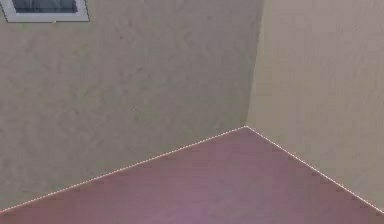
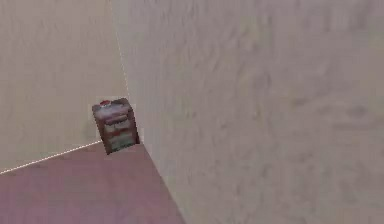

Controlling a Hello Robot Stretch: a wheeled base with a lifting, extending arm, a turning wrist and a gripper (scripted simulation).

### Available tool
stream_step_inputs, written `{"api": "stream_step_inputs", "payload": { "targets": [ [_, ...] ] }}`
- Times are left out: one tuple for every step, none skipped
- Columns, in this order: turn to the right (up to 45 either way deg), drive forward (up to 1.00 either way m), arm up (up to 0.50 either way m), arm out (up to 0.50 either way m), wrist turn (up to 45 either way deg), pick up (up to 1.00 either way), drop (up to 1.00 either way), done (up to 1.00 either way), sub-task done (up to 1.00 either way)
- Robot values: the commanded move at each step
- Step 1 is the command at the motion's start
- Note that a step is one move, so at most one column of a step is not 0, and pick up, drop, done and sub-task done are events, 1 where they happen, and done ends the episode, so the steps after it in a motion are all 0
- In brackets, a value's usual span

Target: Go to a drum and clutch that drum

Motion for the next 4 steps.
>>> {"api": "stream_step_inputs", "payload": {
  "targets": [
    [-30.0, 0.00, 0.00, 0.00, 0.0, 0.00, 0.00, 0.00, 0.00],
    [0.0, 0.25, 0.00, 0.00, 0.0, 0.00, 0.00, 0.00, 0.00],
    [-45.0, 0.00, 0.00, 0.00, 0.0, 0.00, 0.00, 0.00, 0.00],
    [-42.0, 0.00, 0.00, 0.00, 0.0, 0.00, 0.00, 0.00, 0.00]
  ]
}}
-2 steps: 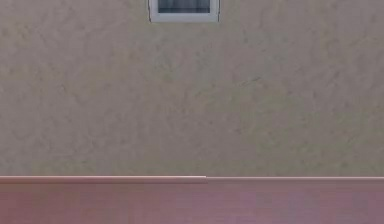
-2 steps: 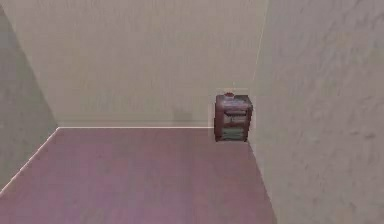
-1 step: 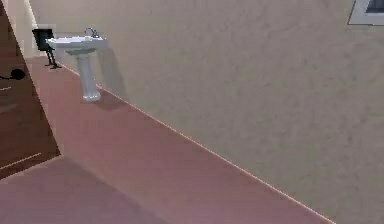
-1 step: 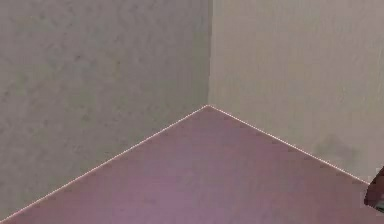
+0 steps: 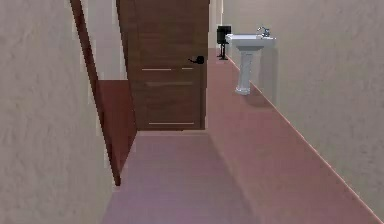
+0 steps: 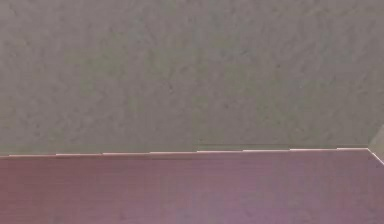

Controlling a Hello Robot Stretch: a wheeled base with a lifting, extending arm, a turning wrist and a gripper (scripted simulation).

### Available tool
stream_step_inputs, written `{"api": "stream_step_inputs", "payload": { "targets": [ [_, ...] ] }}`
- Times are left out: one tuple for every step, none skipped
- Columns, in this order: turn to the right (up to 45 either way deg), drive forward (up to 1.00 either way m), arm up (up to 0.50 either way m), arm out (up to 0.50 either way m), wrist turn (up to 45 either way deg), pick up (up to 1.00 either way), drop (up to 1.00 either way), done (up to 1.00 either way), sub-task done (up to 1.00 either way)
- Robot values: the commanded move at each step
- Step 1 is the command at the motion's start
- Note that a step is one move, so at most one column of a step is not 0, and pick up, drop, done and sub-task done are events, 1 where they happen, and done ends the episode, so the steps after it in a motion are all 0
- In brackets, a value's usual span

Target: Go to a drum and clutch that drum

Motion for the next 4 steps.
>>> {"api": "stream_step_inputs", "payload": {
  "targets": [
    [0.0, 1.00, 0.00, 0.00, 0.0, 0.00, 0.00, 0.00, 0.00],
    [0.0, 0.65, 0.00, 0.00, 0.0, 0.00, 0.00, 0.00, 0.00],
    [-45.0, 0.00, 0.00, 0.00, 0.0, 0.00, 0.00, 0.00, 0.00],
    [-45.0, 0.00, 0.00, 0.00, 0.0, 0.00, 0.00, 0.00, 0.00]
  ]
}}
